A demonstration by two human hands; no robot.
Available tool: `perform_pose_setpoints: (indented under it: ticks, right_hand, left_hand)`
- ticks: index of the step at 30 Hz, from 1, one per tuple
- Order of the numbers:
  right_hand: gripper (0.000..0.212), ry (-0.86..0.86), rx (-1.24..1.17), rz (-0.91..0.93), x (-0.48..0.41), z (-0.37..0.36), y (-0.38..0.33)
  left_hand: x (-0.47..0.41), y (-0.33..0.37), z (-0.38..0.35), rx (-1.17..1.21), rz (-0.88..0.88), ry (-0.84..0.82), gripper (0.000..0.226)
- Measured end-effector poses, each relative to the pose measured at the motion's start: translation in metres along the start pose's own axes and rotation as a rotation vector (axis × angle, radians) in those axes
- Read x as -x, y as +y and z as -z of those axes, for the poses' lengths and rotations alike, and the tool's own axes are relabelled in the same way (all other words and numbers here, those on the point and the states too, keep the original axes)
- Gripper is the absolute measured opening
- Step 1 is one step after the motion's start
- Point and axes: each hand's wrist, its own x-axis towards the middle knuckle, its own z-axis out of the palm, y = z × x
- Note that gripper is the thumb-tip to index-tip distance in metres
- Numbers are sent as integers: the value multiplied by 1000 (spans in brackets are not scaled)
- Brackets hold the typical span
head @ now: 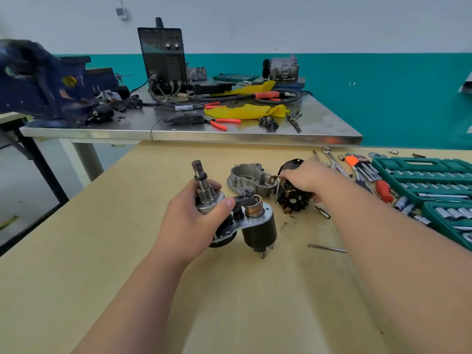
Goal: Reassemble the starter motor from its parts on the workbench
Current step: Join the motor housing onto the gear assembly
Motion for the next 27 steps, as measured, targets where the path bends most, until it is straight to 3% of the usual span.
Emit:
perform_pose_setpoints:
  ticks: [6, 9, 12, 15, 18, 22, 27]
  right_hand:
    - [61, -11, 31, 63, 6, -3, 7]
    - [55, 4, -56, 58, 6, -6, 10]
    - [43, 62, -181, 140, 11, -6, 25]
    - [68, 143, -324, 356, 31, 1, 47]
    - [79, 210, -349, 550, 66, 4, 67]
    - [92, 194, -246, 603, 96, -10, 93]
    - [96, 165, -232, 713, 110, -9, 104]
  left_hand:
    - [1, 1, 0, 20, -4, -14, 19]
    - [2, 0, 1, 25, -2, -42, 10]
    - [3, 2, 1, -6, -3, -55, 17]
    - [3, 6, 0, -42, 15, -52, 32]
    - [4, 9, -1, -64, 22, -44, 30]
    - [8, 13, -6, -78, 35, -22, 15]
    - [10, 10, -12, -77, 86, -20, 18]
